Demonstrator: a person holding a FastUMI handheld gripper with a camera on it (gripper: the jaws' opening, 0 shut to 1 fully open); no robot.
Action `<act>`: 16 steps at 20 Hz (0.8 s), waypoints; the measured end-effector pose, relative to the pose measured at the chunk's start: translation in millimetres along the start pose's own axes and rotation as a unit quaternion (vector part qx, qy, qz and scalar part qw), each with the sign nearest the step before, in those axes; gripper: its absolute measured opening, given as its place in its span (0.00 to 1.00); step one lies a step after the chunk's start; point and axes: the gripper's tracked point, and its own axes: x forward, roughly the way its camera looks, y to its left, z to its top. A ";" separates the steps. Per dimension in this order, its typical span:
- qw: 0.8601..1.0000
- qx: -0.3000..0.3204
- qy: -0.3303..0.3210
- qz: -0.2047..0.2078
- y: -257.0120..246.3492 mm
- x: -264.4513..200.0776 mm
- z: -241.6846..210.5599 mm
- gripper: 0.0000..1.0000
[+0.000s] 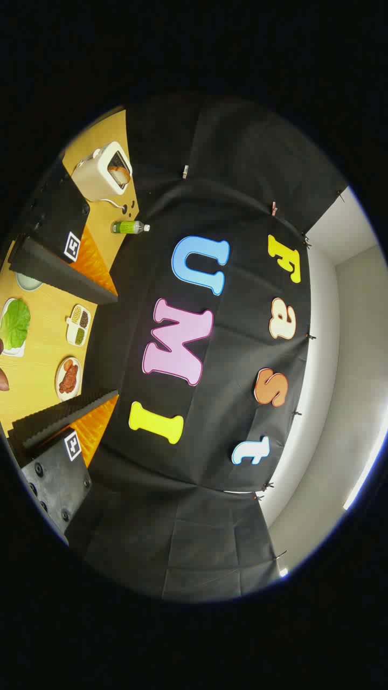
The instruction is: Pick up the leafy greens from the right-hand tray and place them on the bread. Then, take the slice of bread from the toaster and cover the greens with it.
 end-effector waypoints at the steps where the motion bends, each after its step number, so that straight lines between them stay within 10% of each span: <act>1: 1.000 0.001 0.001 0.001 0.3 -0.5 0.4 0.97; 16: 1.000 -0.002 0.013 -0.008 -7.6 -11.8 -3.8 0.97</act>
